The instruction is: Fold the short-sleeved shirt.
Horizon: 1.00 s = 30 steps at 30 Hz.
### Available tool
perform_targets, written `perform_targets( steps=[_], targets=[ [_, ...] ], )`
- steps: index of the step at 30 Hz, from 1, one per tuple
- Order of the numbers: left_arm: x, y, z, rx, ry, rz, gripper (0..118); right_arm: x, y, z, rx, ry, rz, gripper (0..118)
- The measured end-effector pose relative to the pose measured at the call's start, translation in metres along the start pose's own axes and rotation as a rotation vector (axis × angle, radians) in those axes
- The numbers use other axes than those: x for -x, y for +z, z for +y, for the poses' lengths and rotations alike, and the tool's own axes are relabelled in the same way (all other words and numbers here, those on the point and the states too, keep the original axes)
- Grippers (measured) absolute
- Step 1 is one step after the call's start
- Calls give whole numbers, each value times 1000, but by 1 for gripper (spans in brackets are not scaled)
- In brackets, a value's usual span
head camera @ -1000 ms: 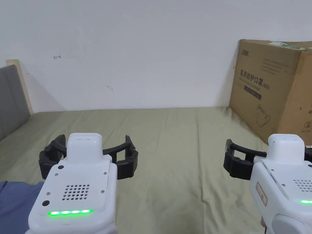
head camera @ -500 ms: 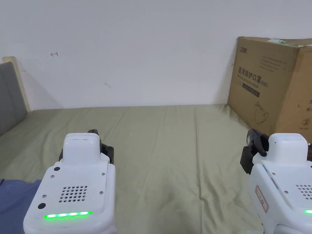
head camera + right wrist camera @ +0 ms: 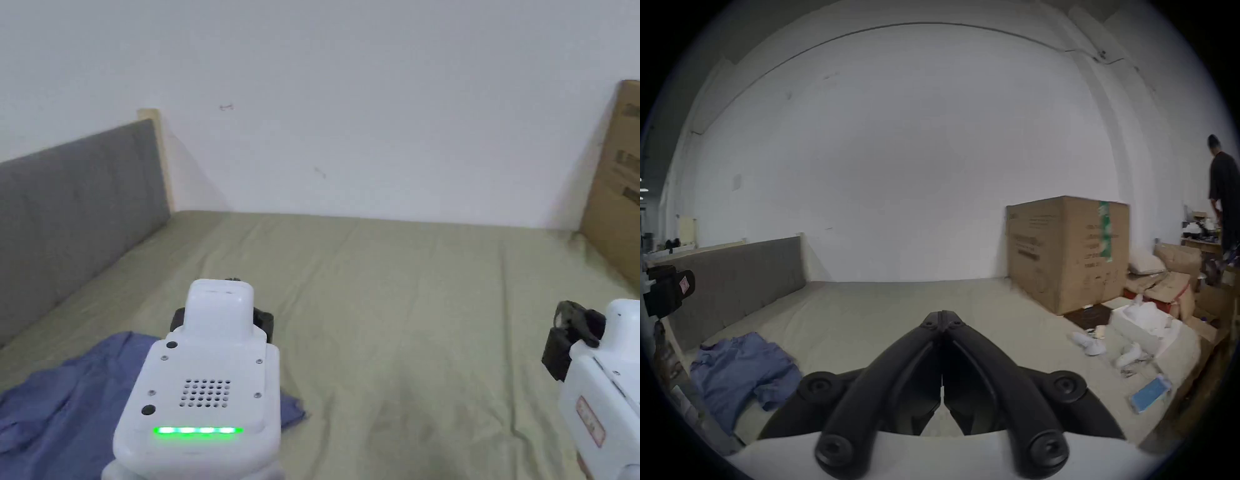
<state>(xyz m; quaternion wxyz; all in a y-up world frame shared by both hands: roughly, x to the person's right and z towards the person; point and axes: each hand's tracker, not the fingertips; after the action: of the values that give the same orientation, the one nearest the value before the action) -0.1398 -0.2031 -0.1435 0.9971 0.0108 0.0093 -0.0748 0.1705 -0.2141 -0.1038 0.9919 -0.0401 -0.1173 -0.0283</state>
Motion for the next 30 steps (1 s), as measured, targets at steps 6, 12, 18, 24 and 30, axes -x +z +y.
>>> perform_targets(
  steps=[6, 12, 18, 24, 30],
  targets=[
    [102, 17, -11, 53, 89, 246, 1, 116, -27, 1, 25, 51, 286, 0],
    [119, 28, -17, 67, 36, 282, 2, 145, -26, 2, 17, 70, 366, 0],
    [137, -11, -18, 252, -42, 196, 1, 113, -33, -4, 116, 18, 449, 0],
    [194, -141, -88, 800, 224, -67, 41, 71, -40, -20, 210, 86, 412, 0],
    [192, -225, -178, 1005, 93, -5, 111, 50, -57, -44, 332, 97, 368, 0]
  ],
)
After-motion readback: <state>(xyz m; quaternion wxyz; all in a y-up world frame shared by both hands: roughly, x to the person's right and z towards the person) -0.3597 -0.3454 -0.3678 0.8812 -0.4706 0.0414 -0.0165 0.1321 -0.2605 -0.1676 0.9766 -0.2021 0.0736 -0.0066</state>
